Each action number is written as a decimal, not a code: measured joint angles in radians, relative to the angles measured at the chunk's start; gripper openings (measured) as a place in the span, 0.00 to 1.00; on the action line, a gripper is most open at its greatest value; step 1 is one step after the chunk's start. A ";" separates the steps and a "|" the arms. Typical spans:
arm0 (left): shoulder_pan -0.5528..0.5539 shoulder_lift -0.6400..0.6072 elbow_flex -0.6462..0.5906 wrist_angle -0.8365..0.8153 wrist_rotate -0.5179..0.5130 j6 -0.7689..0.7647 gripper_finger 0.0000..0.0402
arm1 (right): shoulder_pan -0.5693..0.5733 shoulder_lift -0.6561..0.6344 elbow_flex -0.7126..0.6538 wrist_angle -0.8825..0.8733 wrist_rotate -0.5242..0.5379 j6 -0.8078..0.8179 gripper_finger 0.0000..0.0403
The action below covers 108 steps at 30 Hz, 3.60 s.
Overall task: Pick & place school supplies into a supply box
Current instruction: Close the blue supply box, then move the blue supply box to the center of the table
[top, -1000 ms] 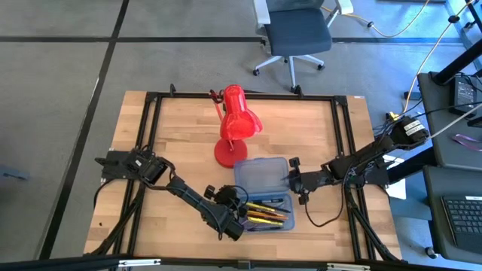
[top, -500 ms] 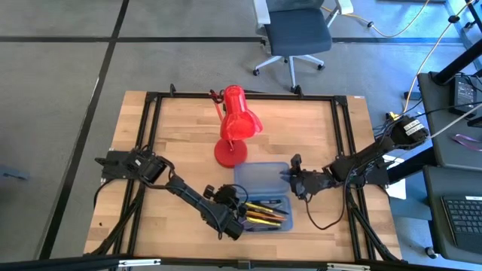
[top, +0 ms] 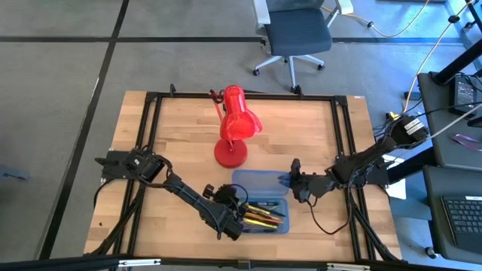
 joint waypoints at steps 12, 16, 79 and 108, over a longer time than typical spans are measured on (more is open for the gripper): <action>-0.003 -0.044 0.002 -0.017 0.010 0.001 0.28 | 0.043 -0.094 0.000 0.013 -0.013 -0.031 0.24; -0.011 -0.090 0.002 -0.013 -0.039 0.033 0.28 | 0.044 -0.121 0.000 0.031 -0.131 -0.025 0.24; -0.124 -0.249 0.002 0.100 -0.041 0.198 0.28 | 0.020 0.484 0.425 0.075 -0.579 0.297 0.24; 0.112 -0.248 -0.180 0.628 0.437 1.022 0.27 | 0.306 0.433 0.420 0.007 -0.549 0.794 0.24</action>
